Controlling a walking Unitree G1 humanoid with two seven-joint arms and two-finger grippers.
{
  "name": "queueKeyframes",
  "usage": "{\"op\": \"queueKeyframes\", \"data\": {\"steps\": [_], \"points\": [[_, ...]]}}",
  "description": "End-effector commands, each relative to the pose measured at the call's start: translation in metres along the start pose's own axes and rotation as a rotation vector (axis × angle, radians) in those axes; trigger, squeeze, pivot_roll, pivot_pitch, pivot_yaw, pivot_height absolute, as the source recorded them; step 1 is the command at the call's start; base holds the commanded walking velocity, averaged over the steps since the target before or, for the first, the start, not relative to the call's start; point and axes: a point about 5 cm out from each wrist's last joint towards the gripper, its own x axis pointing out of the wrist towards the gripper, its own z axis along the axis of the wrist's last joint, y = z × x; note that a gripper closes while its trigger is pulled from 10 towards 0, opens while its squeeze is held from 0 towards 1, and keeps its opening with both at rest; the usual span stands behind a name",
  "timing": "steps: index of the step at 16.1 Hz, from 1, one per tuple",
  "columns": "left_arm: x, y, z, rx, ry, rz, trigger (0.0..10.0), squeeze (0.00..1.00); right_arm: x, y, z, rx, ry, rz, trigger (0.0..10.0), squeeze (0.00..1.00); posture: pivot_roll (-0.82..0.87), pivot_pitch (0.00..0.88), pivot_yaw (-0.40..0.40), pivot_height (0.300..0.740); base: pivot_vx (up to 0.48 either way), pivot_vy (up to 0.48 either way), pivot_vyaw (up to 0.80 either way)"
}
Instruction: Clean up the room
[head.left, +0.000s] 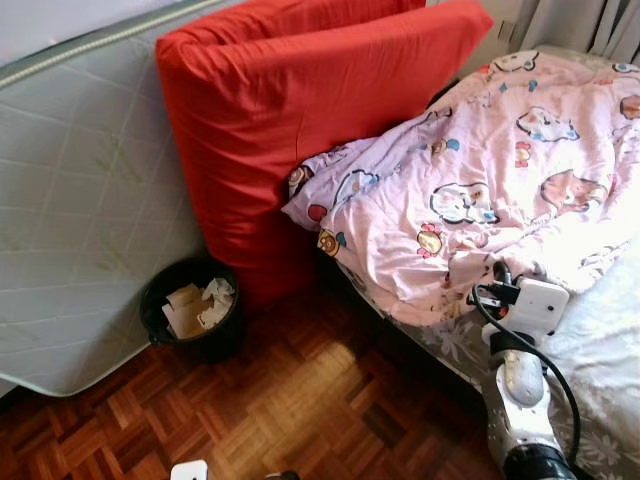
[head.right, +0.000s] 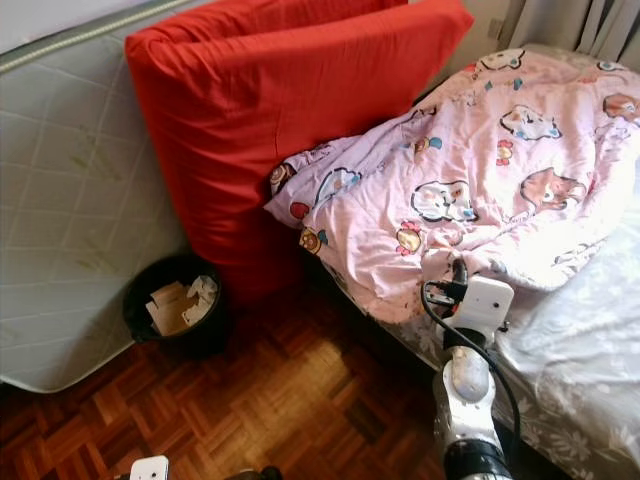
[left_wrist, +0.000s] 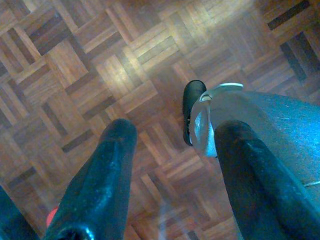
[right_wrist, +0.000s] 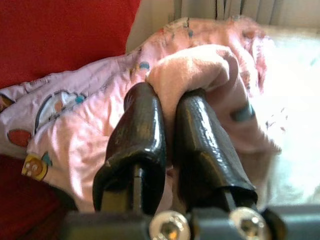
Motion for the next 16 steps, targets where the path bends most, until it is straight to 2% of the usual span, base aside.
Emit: {"op": "queueKeyframes", "data": {"steps": [1, 3, 4, 5, 8, 10, 12, 14, 16], "points": [[-0.002, -0.005, -0.010, 0.016, 0.038, -0.027, 10.0, 0.00, 0.007, 0.003, 0.019, -0.018, -0.088, 0.016, 10.0, 0.00, 0.05, 0.153, 0.037, 0.740, 0.000, 0.000, 0.00], [-0.002, -0.005, -0.010, 0.017, 0.038, -0.026, 10.0, 0.00, 0.010, 0.002, 0.030, -0.013, -0.137, -0.003, 10.0, 0.00, 0.06, 0.153, 0.036, 0.740, 0.000, 0.000, 0.00], [-0.002, -0.004, -0.009, 0.021, 0.035, -0.027, 10.0, 0.00, 0.008, 0.000, 0.044, -0.028, -0.194, -0.015, 10.0, 0.00, 0.05, 0.154, 0.035, 0.740, 0.000, 0.000, 0.00], [-0.002, -0.004, -0.009, 0.023, 0.035, -0.028, 10.0, 0.00, 0.005, 0.000, 0.048, -0.030, -0.204, -0.021, 10.0, 0.00, 0.05, 0.154, 0.034, 0.740, 0.000, 0.000, 0.00], [-0.002, -0.004, -0.008, 0.031, 0.035, -0.032, 10.0, 0.00, -0.017, -0.004, 0.040, -0.027, -0.154, -0.020, 10.0, 0.00, 0.05, 0.152, 0.032, 0.740, 0.000, 0.000, 0.00], [-0.002, -0.004, -0.008, 0.034, 0.035, -0.036, 10.0, 0.00, -0.035, -0.013, 0.012, -0.016, -0.005, -0.044, 10.0, 0.00, 0.04, 0.149, 0.029, 0.740, 0.000, 0.000, 0.00], [-0.002, -0.004, -0.007, 0.037, 0.034, -0.038, 10.0, 0.00, -0.047, -0.019, -0.004, -0.014, 0.095, -0.060, 10.0, 0.00, 0.04, 0.147, 0.027, 0.740, 0.000, 0.000, 0.00], [-0.002, -0.003, -0.007, 0.041, 0.034, -0.041, 10.0, 0.00, -0.065, -0.030, -0.033, -0.081, 0.224, -0.082, 10.0, 0.00, 0.05, 0.144, 0.022, 0.740, 0.000, 0.000, 0.00], [-0.002, -0.002, -0.007, 0.044, 0.034, -0.042, 10.0, 0.00, -0.078, -0.033, -0.054, -0.042, 0.364, -0.072, 10.0, 0.00, 0.04, 0.143, 0.020, 0.740, 0.000, 0.000, 0.00]]}}
